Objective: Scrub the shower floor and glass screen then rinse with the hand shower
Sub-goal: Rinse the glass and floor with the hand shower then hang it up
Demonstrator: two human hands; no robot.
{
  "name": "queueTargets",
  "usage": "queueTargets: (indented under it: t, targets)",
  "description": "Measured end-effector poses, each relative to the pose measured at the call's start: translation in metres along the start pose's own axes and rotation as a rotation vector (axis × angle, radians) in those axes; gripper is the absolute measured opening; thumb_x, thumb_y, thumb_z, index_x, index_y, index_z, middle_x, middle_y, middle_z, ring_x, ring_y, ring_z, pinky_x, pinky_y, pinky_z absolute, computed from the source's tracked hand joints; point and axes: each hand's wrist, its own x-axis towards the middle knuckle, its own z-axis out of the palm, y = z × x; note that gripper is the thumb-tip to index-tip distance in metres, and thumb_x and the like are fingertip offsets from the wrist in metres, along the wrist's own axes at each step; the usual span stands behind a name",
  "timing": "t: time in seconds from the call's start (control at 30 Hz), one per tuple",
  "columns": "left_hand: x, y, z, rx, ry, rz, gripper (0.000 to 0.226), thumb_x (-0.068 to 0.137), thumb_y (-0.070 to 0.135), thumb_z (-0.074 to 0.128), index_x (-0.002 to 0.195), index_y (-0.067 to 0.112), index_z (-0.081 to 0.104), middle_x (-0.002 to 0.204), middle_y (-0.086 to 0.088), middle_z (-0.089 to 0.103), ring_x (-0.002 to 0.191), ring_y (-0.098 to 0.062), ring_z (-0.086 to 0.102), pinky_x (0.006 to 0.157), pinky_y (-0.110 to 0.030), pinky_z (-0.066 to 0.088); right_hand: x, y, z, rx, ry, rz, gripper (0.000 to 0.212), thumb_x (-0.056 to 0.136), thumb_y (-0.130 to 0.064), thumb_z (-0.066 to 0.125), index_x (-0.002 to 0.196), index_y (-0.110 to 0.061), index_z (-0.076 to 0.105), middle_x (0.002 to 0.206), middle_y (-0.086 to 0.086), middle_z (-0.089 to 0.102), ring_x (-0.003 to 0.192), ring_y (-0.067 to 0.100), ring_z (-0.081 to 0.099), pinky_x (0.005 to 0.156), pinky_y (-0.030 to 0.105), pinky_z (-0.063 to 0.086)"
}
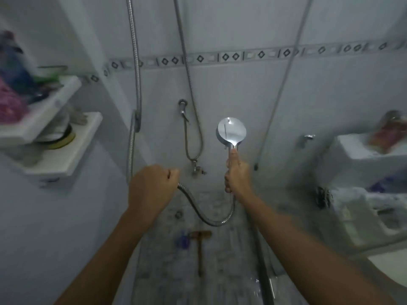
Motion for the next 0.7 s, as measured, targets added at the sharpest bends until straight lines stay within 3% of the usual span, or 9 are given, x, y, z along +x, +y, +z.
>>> queueTargets:
  t: [0.1,0.27,0.4,0.57,0.7]
  targets:
    - [-0.039,-0.049,0.022,0.104,-0.051,-0.074,0.046,0.085,0.034,0.036,0.044,0.016,0.027,0.042,-0.002,0.028,0.040,-0.021,0.033,0.045,-0.029,0.021,-0.014,0.047,0.030,-0.011,-0.068,0.107,0.058,0.093,-0.070,0.039,0.079,-0.014,0.040,0.045,-0.002,0.029,0.035,0.012,0.028,0.042,0.019,0.028]
    - [-0.084,-0.105,0.040,0.199,-0.032,-0.091,0.048,0.086,0.032,0.037,0.041,0.020,0.026,0.038,0.002,0.024,0.034,-0.019,0.029,0.042,-0.022,0.020,-0.047,0.110,0.073,-0.038,-0.147,0.229,0.056,0.093,-0.070,0.039,0.070,-0.019,0.039,0.048,0.000,0.028,0.036,0.013,0.027,0.041,0.018,0.026]
    - [-0.123,-0.144,0.057,0.237,-0.059,-0.139,0.047,0.085,0.033,0.037,0.042,0.023,0.022,0.039,0.008,0.015,0.034,-0.013,0.019,0.044,-0.014,0.007,-0.073,0.156,0.102,-0.081,-0.178,0.251,0.054,0.098,-0.062,0.039,0.071,-0.015,0.042,0.047,0.000,0.031,0.037,0.015,0.032,0.040,0.020,0.029]
    - [-0.174,-0.194,0.073,0.324,-0.147,-0.190,0.048,0.086,0.031,0.040,0.041,0.021,0.027,0.038,0.005,0.020,0.034,-0.014,0.019,0.045,-0.014,0.005,-0.101,0.204,0.115,-0.018,-0.250,0.417,0.061,0.096,-0.067,0.035,0.079,-0.011,0.049,0.048,0.004,0.027,0.037,0.013,0.024,0.043,0.022,0.025]
    - [-0.206,-0.221,0.082,0.364,-0.196,-0.205,0.046,0.085,0.026,0.044,0.042,0.021,0.029,0.039,0.004,0.022,0.034,-0.012,0.020,0.045,-0.014,0.008,-0.130,0.233,0.129,0.027,-0.244,0.543,0.062,0.095,-0.069,0.035,0.070,-0.013,0.044,0.047,0.004,0.025,0.035,0.012,0.023,0.042,0.018,0.023]
